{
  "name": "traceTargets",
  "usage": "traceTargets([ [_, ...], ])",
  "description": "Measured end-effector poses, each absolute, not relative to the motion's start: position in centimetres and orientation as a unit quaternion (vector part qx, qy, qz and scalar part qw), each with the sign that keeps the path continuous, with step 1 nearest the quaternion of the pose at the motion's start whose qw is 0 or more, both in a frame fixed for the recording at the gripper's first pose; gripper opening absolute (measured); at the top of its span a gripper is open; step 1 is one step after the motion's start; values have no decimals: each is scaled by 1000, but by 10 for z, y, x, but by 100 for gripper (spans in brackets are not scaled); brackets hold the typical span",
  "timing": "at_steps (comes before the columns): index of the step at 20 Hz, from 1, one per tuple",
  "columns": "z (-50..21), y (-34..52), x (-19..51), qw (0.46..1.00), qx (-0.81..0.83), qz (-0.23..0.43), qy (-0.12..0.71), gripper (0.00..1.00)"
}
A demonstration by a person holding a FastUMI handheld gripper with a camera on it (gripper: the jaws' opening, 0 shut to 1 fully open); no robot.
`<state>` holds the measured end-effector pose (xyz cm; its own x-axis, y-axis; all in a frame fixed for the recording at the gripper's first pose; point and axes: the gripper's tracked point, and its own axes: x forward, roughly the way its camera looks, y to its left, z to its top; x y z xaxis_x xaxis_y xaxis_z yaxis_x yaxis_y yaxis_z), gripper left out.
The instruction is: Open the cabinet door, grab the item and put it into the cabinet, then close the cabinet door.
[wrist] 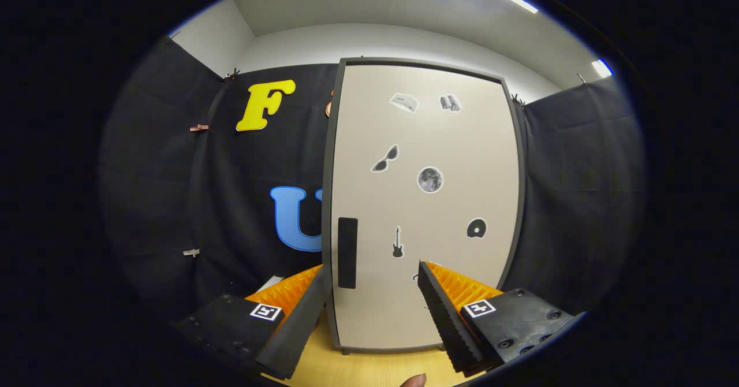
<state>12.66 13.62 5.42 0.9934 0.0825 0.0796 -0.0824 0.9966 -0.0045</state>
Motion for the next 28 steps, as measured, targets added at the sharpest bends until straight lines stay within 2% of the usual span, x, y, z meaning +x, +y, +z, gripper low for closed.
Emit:
traceTargets([
  [7,35,164,208,999,-3,39,-25,98],
  [13,15,167,249,1000,-1,25,-9,98],
  [15,16,173,254,999,1,34,-10,92],
  [18,23,178,258,999,-8,34,-30,75],
  [19,23,180,259,999,-2,36,-29,74],
  [22,18,181,259,999,18,32,-10,41],
  [23,21,180,254,999,27,29,-9,41],
  [25,18,180,260,999,33,32,5,26],
  [26,17,179,258,999,30,35,14,26],
  [27,17,180,258,999,27,39,13,19],
  [28,18,179,251,999,22,45,15,19],
])
